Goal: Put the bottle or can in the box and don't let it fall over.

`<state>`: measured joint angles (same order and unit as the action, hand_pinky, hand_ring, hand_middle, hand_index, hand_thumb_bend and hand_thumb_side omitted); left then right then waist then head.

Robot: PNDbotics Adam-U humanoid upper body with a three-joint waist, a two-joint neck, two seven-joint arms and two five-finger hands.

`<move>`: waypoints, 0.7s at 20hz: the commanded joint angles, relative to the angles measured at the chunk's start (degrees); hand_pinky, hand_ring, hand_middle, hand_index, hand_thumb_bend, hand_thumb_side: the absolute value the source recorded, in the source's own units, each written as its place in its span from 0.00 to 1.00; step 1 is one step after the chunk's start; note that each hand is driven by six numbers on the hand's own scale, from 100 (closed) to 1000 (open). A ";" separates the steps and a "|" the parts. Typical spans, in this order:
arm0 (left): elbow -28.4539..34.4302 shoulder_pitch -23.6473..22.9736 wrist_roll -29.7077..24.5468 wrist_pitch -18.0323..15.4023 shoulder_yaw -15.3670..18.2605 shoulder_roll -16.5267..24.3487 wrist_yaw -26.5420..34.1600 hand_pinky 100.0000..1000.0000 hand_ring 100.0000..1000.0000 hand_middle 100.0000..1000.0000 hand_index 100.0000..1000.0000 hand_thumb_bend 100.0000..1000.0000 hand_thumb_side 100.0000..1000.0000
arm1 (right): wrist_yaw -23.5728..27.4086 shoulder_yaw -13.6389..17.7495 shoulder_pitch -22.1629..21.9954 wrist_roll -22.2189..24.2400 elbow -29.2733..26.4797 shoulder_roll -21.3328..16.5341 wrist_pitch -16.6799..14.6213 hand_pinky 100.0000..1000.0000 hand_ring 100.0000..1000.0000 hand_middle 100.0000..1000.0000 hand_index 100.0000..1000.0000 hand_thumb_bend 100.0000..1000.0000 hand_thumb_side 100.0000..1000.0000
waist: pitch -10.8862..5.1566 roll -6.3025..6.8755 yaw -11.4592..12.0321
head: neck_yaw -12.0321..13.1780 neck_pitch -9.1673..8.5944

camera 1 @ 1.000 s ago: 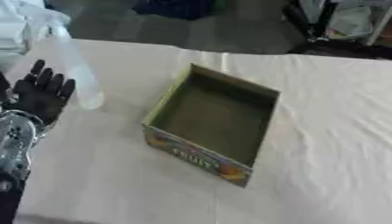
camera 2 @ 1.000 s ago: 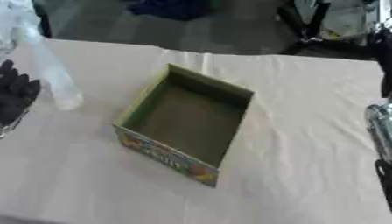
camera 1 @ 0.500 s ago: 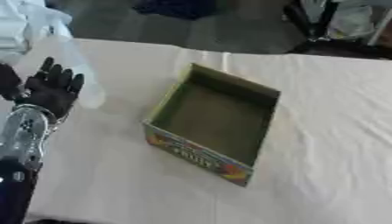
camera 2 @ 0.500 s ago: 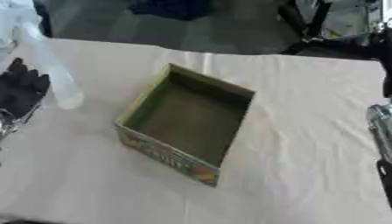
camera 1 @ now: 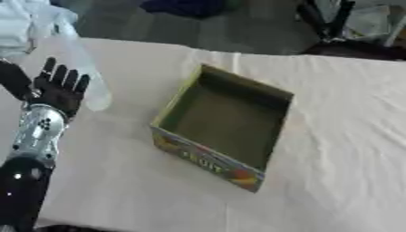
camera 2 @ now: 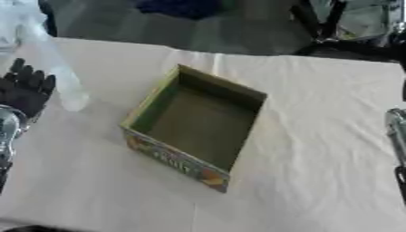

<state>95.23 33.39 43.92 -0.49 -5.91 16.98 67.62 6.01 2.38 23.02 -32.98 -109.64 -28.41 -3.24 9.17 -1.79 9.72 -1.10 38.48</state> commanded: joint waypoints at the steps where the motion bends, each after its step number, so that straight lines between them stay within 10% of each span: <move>1: 0.15 1.35 -0.46 -0.52 0.62 0.21 -0.94 0.00 0.00 0.00 0.99 0.59 1.00 | 0.22 0.08 0.50 0.12 -0.90 -0.91 -0.08 0.98 0.92 0.92 0.83 0.41 0.37 | -0.78 0.10 -0.07 | 0.19 -0.05; 14: -2.93 5.32 0.77 -1.86 2.81 0.76 1.22 0.00 0.00 0.00 0.99 0.60 1.00 | 0.41 -0.05 0.58 0.18 -0.92 -0.81 -0.11 0.98 0.92 0.92 0.83 0.41 0.37 | -0.62 -0.12 -0.17 | 1.18 -0.44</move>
<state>92.12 37.36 44.67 -2.09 -3.75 16.97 68.39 6.27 2.07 23.03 -32.96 -109.64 -28.40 -3.24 9.21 -1.96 9.60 -0.10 38.46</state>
